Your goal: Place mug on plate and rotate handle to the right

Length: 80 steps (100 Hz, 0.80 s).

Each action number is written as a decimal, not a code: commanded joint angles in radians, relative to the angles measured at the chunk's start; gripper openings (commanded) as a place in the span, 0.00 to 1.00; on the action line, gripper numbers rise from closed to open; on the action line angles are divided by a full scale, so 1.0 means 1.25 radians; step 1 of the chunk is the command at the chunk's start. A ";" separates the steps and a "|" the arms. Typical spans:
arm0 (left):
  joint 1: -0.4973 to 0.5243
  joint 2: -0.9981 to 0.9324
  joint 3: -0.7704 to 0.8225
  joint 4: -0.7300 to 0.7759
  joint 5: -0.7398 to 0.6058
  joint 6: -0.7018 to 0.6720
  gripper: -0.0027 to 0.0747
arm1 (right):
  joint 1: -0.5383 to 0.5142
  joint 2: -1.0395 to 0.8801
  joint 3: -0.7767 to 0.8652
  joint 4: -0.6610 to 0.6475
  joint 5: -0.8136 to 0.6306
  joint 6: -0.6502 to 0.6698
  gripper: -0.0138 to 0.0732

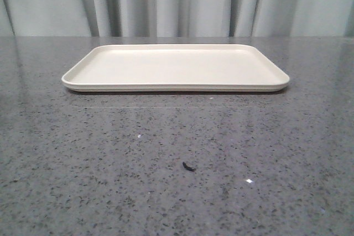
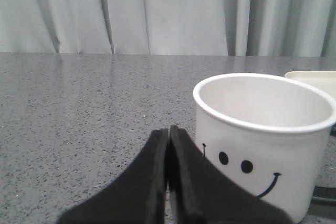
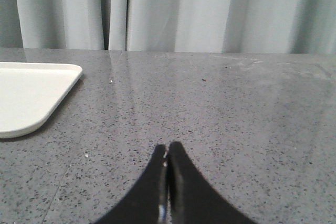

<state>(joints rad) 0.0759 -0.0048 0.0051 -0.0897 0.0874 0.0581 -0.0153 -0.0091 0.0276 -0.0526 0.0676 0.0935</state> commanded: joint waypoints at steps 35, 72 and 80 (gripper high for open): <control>0.001 -0.026 0.003 -0.008 -0.070 0.000 0.01 | -0.005 -0.018 -0.001 -0.002 -0.059 -0.001 0.09; 0.001 -0.026 0.003 -0.006 -0.093 0.000 0.01 | -0.005 -0.018 -0.001 -0.002 -0.067 -0.001 0.09; 0.001 -0.026 0.003 -0.006 -0.104 0.000 0.01 | -0.005 -0.018 -0.001 -0.002 -0.068 -0.001 0.09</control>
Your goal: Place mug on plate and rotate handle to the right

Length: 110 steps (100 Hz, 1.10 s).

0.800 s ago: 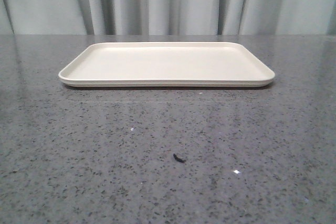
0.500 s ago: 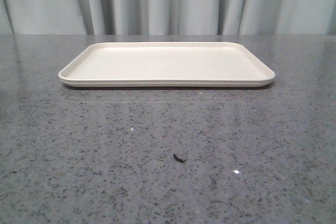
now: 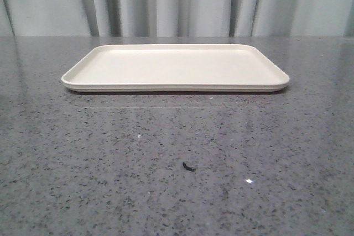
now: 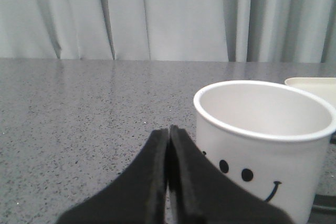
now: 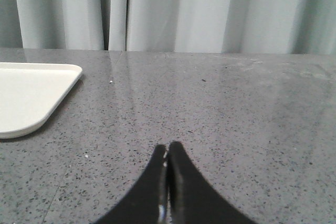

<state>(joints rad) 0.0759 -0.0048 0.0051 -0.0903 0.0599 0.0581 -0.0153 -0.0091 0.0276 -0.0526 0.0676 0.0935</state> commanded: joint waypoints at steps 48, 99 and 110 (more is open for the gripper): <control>0.001 0.067 -0.220 -0.007 0.065 0.000 0.01 | -0.004 0.033 -0.128 -0.002 0.042 -0.001 0.09; -0.003 0.313 -0.437 -0.017 0.183 0.000 0.01 | 0.000 0.279 -0.352 0.022 0.272 -0.001 0.09; -0.003 0.321 -0.437 -0.017 0.175 0.000 0.01 | 0.000 0.279 -0.352 0.026 0.274 -0.001 0.09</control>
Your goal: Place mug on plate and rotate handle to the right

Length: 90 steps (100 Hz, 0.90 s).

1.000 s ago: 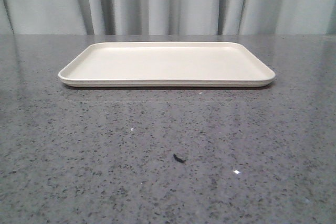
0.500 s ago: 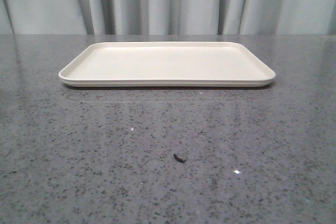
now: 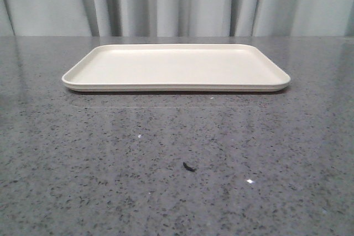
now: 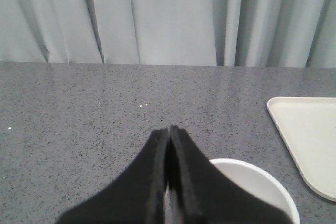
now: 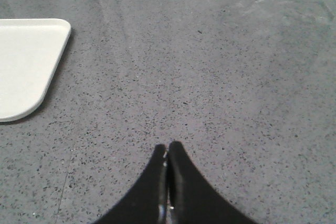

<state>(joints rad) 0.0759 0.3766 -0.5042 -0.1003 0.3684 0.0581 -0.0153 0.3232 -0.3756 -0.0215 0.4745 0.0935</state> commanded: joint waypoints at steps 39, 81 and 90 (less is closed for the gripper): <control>-0.002 0.099 -0.037 -0.043 -0.055 -0.023 0.47 | 0.000 0.013 -0.029 0.001 -0.045 -0.001 0.09; -0.002 0.336 -0.284 -0.045 0.301 -0.100 0.62 | 0.000 0.013 -0.029 0.001 -0.048 -0.001 0.09; -0.002 0.393 -0.331 -0.045 0.367 -0.101 0.61 | 0.000 0.013 -0.029 0.001 -0.051 -0.001 0.09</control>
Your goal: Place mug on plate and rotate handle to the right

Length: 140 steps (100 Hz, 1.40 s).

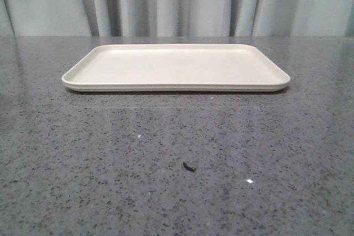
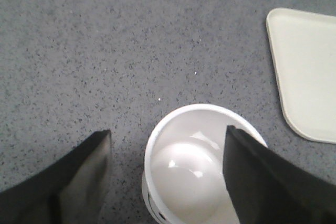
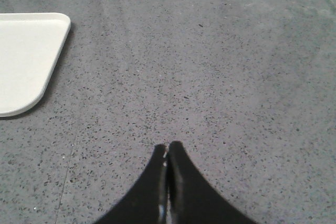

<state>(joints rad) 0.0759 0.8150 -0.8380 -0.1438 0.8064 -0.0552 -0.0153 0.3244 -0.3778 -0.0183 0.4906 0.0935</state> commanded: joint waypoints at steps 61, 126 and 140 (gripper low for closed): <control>-0.002 0.241 -0.128 0.016 0.112 -0.018 0.48 | 0.000 0.012 -0.027 -0.002 -0.070 -0.001 0.09; -0.002 0.241 -0.128 0.016 0.116 -0.018 0.01 | 0.000 0.012 -0.027 -0.002 -0.070 -0.001 0.09; -0.002 0.241 -0.162 0.016 0.122 -0.018 0.01 | 0.000 0.012 -0.027 -0.002 -0.070 -0.001 0.09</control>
<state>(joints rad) 0.0759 1.1312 -0.9815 -0.1150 0.9911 -0.0676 -0.0153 0.3244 -0.3778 -0.0183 0.4870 0.0935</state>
